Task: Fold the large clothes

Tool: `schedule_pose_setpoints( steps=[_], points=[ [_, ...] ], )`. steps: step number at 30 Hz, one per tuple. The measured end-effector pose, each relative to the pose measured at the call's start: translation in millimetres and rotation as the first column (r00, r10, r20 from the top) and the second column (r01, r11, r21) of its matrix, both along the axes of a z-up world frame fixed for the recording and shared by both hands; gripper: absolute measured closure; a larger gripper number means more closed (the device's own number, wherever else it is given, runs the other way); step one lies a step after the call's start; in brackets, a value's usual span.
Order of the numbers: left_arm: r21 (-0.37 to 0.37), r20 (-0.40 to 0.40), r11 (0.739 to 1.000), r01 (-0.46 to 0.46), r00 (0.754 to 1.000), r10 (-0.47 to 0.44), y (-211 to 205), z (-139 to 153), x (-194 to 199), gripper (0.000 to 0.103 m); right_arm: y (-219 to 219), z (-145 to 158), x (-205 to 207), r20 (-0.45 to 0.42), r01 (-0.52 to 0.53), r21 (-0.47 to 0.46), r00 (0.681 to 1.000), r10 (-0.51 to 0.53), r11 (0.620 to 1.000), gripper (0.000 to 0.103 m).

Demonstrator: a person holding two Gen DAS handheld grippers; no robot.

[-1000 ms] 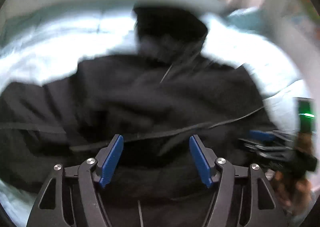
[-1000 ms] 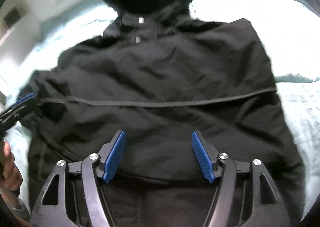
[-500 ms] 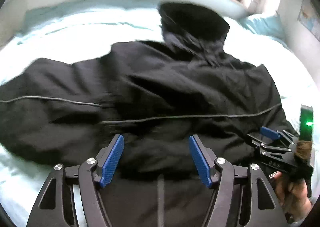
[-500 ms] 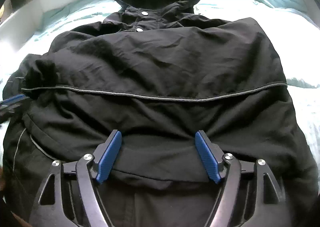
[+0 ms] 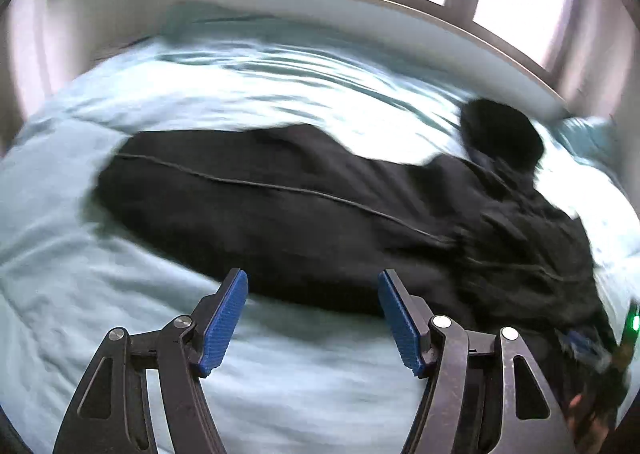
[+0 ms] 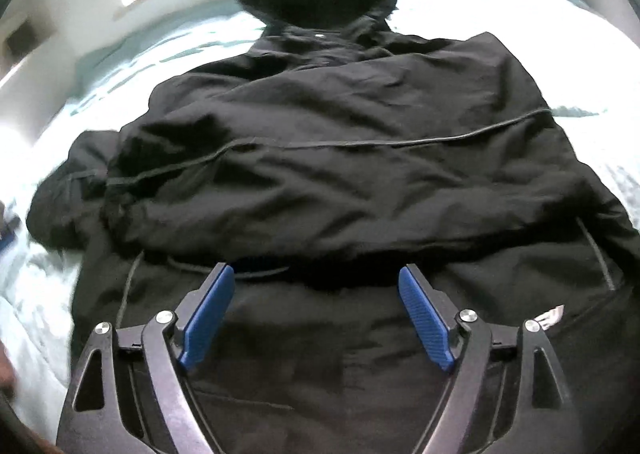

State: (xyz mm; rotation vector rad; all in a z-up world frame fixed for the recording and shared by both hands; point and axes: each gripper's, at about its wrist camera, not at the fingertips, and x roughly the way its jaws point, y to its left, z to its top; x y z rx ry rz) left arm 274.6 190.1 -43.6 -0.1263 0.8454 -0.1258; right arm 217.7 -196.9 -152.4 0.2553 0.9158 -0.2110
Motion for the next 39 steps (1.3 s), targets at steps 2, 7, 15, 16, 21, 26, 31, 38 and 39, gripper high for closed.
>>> schedule_pose_setpoints(
  steps=[2, 7, 15, 16, 21, 26, 31, 38, 39],
  points=[
    [0.005, 0.017, 0.998, -0.067, 0.998, 0.067, 38, 2, 8, 0.034, 5, -9, -3, 0.025, -0.010, -0.042, 1.000, 0.011, 0.999, 0.014],
    [-0.107, -0.004, 0.953, -0.283, 0.959, 0.284, 150, -6, 41, 0.033, 4, -20, -5, 0.049, -0.023, -0.027, 0.998, 0.025, 0.999, 0.004],
    [-0.389, -0.146, 0.842, -0.373, 0.928, 0.343, 229, -63, 97, 0.034, 8, -24, -5, 0.067, -0.030, -0.067, 0.997, 0.035, 0.997, 0.002],
    [-0.405, -0.154, 0.837, -0.369, 0.929, 0.336, 230, -70, 103, 0.034, 8, -24, -7, 0.069, -0.030, -0.066, 0.997, 0.035, 0.997, 0.002],
    [-0.435, -0.156, 0.826, -0.359, 0.933, 0.324, 222, -89, 121, 0.035, 9, -24, -6, 0.074, -0.035, -0.072, 0.996, 0.040, 0.997, 0.000],
    [-0.377, -0.103, 0.863, -0.335, 0.942, 0.320, 208, -87, 123, 0.081, 9, -26, -7, 0.086, -0.037, -0.072, 0.995, 0.043, 0.997, 0.000],
    [-0.248, 0.046, 0.924, -0.290, 0.950, 0.310, 178, -47, 107, 0.086, 9, -26, -7, 0.094, -0.036, -0.067, 0.995, 0.042, 0.997, 0.000],
    [-0.139, 0.204, 0.981, -0.133, 0.966, 0.160, 99, 21, 73, 0.087, 8, -25, -7, 0.092, -0.036, -0.065, 0.995, 0.042, 0.997, 0.000],
    [-0.124, 0.213, 0.986, -0.111, 0.968, 0.136, 87, 27, 71, 0.087, 8, -24, -8, 0.096, -0.035, -0.060, 0.995, 0.040, 0.998, 0.000]
  ],
)
